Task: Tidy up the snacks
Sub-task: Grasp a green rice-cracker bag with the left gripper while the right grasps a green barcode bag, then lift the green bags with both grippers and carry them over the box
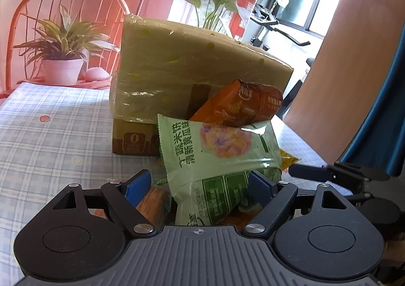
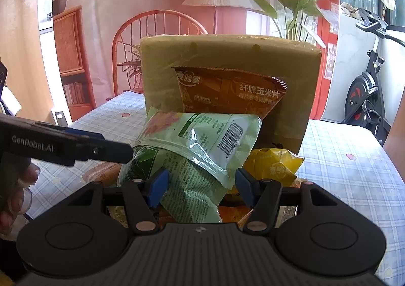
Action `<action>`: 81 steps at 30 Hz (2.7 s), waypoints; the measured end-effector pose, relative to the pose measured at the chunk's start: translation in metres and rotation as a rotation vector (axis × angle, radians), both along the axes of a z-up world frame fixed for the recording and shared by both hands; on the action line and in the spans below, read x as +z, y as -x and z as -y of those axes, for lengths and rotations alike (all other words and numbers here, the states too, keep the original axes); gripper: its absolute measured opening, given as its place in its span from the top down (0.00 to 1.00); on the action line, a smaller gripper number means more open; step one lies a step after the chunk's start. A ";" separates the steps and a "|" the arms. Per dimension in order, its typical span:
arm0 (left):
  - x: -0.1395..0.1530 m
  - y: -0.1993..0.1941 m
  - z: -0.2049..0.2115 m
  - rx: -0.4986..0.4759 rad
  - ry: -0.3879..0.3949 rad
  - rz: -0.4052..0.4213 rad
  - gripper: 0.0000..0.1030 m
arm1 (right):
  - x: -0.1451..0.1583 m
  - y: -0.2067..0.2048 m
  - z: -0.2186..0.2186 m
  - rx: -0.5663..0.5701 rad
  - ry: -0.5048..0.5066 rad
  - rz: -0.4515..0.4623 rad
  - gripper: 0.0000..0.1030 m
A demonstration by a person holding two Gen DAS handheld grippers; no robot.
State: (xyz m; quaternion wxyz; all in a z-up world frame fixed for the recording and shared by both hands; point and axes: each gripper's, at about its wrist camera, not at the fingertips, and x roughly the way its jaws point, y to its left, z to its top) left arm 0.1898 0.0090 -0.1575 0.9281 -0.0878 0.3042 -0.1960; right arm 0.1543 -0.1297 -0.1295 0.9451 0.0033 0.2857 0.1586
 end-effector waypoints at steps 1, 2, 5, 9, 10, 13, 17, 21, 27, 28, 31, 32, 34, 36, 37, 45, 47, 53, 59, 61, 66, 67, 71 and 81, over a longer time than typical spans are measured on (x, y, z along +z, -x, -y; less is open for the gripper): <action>0.000 -0.002 0.000 0.001 0.005 0.000 0.17 | -0.001 -0.001 0.001 -0.004 -0.003 -0.002 0.40; -0.001 -0.004 0.000 0.001 0.010 -0.001 0.17 | -0.001 -0.002 0.002 -0.006 -0.005 -0.004 0.40; -0.002 -0.010 0.000 0.002 0.031 -0.008 0.17 | -0.003 -0.003 0.004 -0.013 -0.013 -0.013 0.40; -0.004 -0.019 -0.002 0.003 0.055 -0.010 0.17 | -0.005 -0.005 0.006 -0.018 -0.020 -0.019 0.40; -0.005 -0.021 -0.002 0.000 0.061 -0.011 0.17 | -0.005 -0.005 0.006 -0.018 -0.018 -0.019 0.40; -0.009 -0.027 -0.002 -0.023 0.082 -0.018 0.21 | -0.006 -0.006 0.006 -0.018 -0.019 -0.021 0.40; -0.014 -0.033 -0.003 -0.054 0.125 -0.032 0.22 | -0.007 -0.008 0.006 -0.022 -0.021 -0.026 0.40; -0.018 -0.038 -0.002 -0.070 0.162 -0.047 0.26 | -0.007 -0.008 0.006 -0.022 -0.022 -0.028 0.40; -0.023 -0.043 0.004 -0.085 0.175 -0.053 0.26 | -0.008 -0.010 0.007 -0.023 -0.040 -0.037 0.40; -0.023 -0.043 0.005 -0.087 0.174 -0.052 0.26 | -0.008 -0.011 0.007 -0.021 -0.045 -0.037 0.40; -0.025 -0.042 0.003 -0.094 0.170 -0.047 0.25 | -0.006 -0.011 0.005 -0.017 -0.037 -0.031 0.40; -0.025 -0.042 0.002 -0.094 0.171 -0.049 0.25 | -0.006 -0.011 0.004 -0.015 -0.033 -0.029 0.40; -0.026 -0.043 0.000 -0.078 0.161 -0.047 0.20 | -0.007 -0.011 0.004 -0.014 -0.034 -0.031 0.40; -0.025 -0.041 -0.004 -0.049 0.145 -0.040 0.15 | -0.008 -0.012 0.005 -0.016 -0.043 -0.034 0.40; -0.026 -0.041 -0.006 -0.041 0.146 -0.037 0.14 | -0.008 -0.012 0.006 -0.016 -0.047 -0.034 0.40; -0.040 -0.054 -0.013 -0.045 0.252 -0.096 0.12 | -0.009 -0.012 0.008 -0.022 -0.058 -0.033 0.40; -0.041 -0.056 -0.012 -0.051 0.273 -0.106 0.12 | -0.010 -0.012 0.008 -0.024 -0.064 -0.036 0.40; -0.034 -0.043 0.000 -0.130 0.204 -0.029 0.27 | -0.010 -0.014 0.010 -0.039 -0.079 -0.040 0.41; -0.025 -0.041 0.001 -0.153 0.185 -0.028 0.32 | -0.008 -0.014 0.011 -0.026 -0.104 -0.038 0.48; -0.024 -0.040 0.001 -0.153 0.187 -0.030 0.32 | -0.008 -0.014 0.010 -0.022 -0.105 -0.036 0.48; -0.022 -0.034 0.002 -0.147 0.171 -0.022 0.32 | -0.007 -0.013 0.010 -0.023 -0.107 -0.032 0.49; -0.022 -0.033 0.003 -0.151 0.171 -0.019 0.32 | -0.006 -0.012 0.010 -0.023 -0.108 -0.030 0.50; -0.018 -0.031 0.006 -0.158 0.151 -0.007 0.33 | -0.001 -0.009 0.008 -0.018 -0.096 -0.013 0.58; -0.026 -0.034 0.001 -0.121 0.151 -0.033 0.32 | -0.007 -0.012 0.012 -0.041 -0.102 -0.039 0.43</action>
